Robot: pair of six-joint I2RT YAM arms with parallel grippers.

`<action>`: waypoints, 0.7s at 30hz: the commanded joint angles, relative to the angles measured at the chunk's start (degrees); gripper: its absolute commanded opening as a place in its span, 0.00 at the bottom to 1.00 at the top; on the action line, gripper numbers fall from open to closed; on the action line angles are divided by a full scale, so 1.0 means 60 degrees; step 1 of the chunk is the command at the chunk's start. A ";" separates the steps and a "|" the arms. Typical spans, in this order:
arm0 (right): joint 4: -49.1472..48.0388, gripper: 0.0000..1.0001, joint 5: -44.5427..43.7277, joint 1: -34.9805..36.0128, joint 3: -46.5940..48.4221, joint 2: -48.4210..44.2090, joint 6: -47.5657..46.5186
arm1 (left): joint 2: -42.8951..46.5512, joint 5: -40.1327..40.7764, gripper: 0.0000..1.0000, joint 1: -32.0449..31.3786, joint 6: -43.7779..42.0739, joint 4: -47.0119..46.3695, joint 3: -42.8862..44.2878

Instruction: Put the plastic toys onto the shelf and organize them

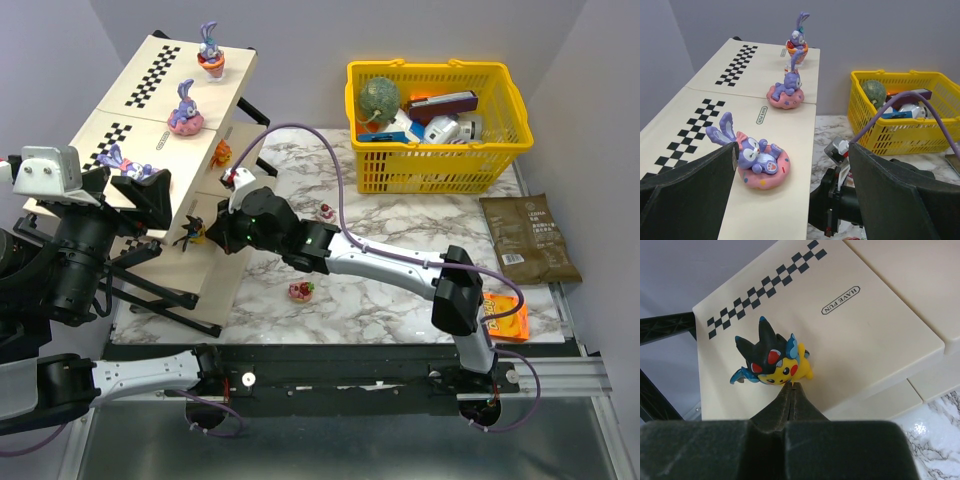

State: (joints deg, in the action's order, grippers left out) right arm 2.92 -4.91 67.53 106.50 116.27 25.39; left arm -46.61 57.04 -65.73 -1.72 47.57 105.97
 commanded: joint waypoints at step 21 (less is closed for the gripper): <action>0.0261 0.01 0.0466 0.0098 0.0956 0.0822 -0.0027 | 0.0019 0.0440 0.99 0.0013 -0.0168 -0.0282 -0.0070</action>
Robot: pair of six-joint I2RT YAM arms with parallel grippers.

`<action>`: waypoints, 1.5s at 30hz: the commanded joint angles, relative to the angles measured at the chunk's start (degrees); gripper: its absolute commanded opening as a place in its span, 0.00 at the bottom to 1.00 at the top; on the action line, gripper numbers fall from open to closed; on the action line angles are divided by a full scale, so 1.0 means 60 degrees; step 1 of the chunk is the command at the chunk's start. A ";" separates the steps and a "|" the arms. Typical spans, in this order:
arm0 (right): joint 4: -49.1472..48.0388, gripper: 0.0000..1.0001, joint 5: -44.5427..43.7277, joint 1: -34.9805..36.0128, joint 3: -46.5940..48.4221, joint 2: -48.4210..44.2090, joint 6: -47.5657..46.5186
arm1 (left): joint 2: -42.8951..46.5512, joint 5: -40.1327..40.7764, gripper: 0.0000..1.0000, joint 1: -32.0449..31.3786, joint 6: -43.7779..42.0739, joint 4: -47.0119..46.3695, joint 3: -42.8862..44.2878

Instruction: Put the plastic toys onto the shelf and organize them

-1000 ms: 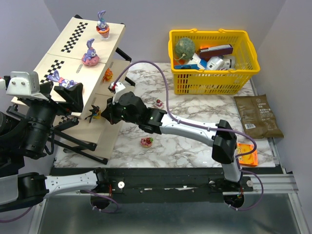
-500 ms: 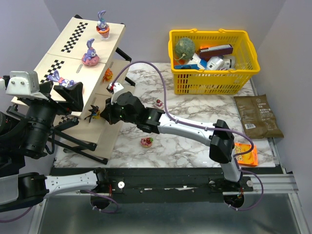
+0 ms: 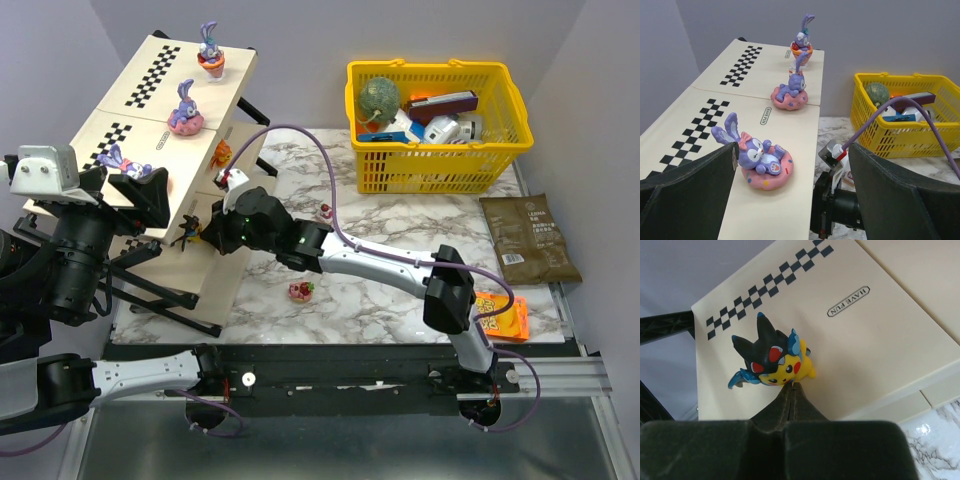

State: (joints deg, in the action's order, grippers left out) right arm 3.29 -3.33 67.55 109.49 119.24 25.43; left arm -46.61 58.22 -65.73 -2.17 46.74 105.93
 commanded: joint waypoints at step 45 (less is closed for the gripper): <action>0.1209 0.70 -0.2418 -0.0285 -0.3918 -0.4226 0.0448 | -0.0127 -0.0634 0.99 0.0013 0.0319 0.0149 -0.0223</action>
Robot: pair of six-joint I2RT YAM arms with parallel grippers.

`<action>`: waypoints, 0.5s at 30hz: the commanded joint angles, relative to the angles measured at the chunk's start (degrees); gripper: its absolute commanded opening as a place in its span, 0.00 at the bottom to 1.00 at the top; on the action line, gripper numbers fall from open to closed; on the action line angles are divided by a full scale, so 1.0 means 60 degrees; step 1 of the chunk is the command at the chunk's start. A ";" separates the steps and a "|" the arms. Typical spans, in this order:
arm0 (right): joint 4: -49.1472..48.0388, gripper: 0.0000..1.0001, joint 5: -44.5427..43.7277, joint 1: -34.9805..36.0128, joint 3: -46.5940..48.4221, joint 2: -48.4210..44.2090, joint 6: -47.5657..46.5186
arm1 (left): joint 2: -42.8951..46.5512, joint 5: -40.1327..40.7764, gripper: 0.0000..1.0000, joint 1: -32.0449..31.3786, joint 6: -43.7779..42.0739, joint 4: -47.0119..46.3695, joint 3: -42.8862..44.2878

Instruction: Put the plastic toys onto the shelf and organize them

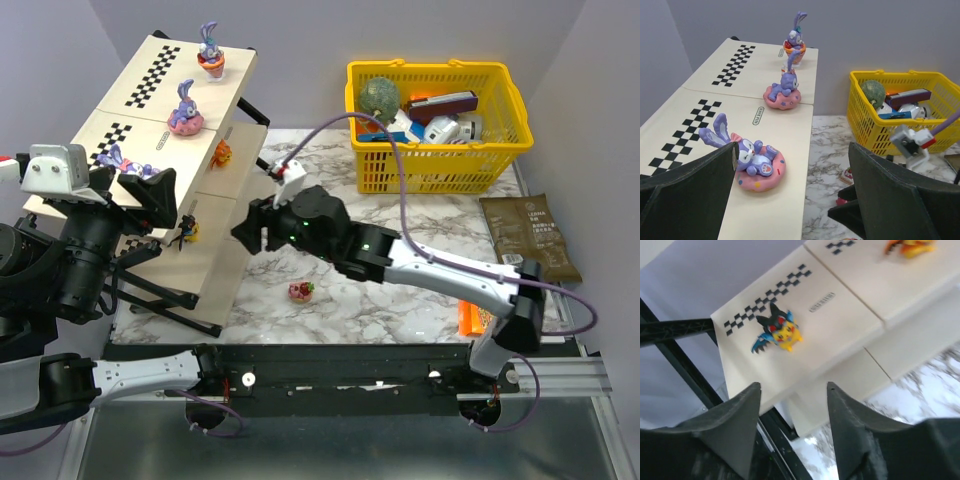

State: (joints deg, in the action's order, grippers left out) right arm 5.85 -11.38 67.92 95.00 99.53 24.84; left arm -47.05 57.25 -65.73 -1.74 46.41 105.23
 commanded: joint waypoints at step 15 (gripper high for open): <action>0.1985 0.87 0.1046 -0.1447 -0.5302 -0.1297 0.3403 | -0.0069 -0.0944 0.99 0.0013 0.1270 0.0467 -0.0385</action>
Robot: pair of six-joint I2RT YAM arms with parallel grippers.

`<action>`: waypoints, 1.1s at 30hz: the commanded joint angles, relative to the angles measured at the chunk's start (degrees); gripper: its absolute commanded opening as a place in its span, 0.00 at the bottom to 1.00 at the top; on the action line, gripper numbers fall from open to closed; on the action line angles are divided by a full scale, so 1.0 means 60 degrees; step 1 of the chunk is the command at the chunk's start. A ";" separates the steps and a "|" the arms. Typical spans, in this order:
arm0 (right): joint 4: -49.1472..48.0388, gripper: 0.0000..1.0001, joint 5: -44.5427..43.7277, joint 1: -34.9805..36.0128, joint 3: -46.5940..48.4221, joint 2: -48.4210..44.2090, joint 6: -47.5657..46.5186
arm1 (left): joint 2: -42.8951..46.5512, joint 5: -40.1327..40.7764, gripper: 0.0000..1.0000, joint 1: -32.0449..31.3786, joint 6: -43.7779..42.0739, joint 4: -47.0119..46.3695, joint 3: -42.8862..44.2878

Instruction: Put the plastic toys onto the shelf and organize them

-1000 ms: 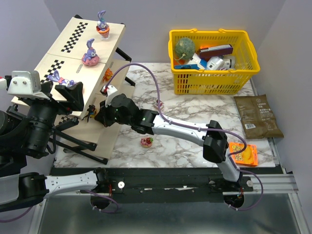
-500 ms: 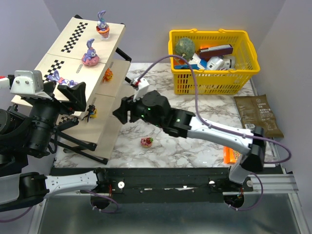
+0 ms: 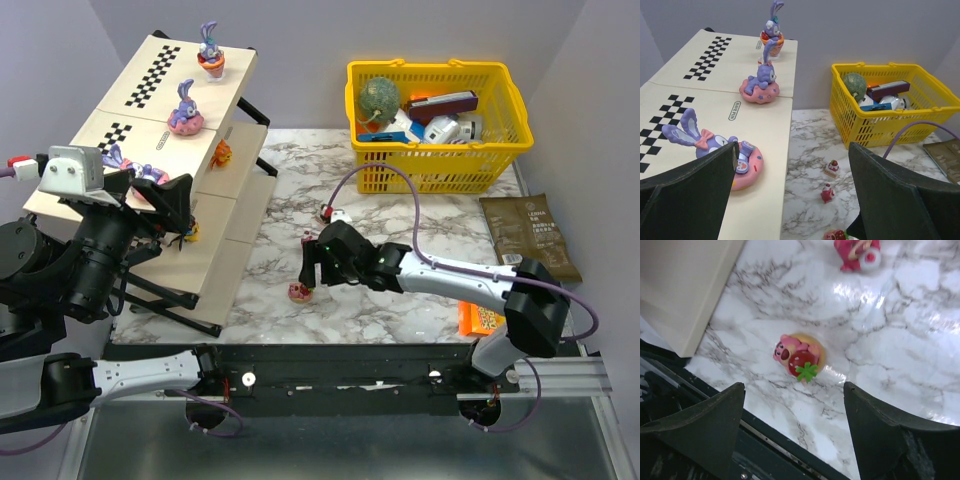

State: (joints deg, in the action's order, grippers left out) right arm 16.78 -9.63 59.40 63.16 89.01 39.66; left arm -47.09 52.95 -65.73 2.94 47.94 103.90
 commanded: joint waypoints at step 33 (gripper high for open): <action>-0.0643 0.26 0.1502 -0.0480 0.0607 0.2611 0.2164 | 0.0553 -0.0211 0.99 0.0028 0.0770 0.0681 -0.0133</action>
State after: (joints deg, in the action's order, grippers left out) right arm 13.21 -0.97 56.64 65.52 103.50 51.70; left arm -44.84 51.79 -65.73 6.96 51.62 102.96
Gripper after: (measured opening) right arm 0.359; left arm 0.989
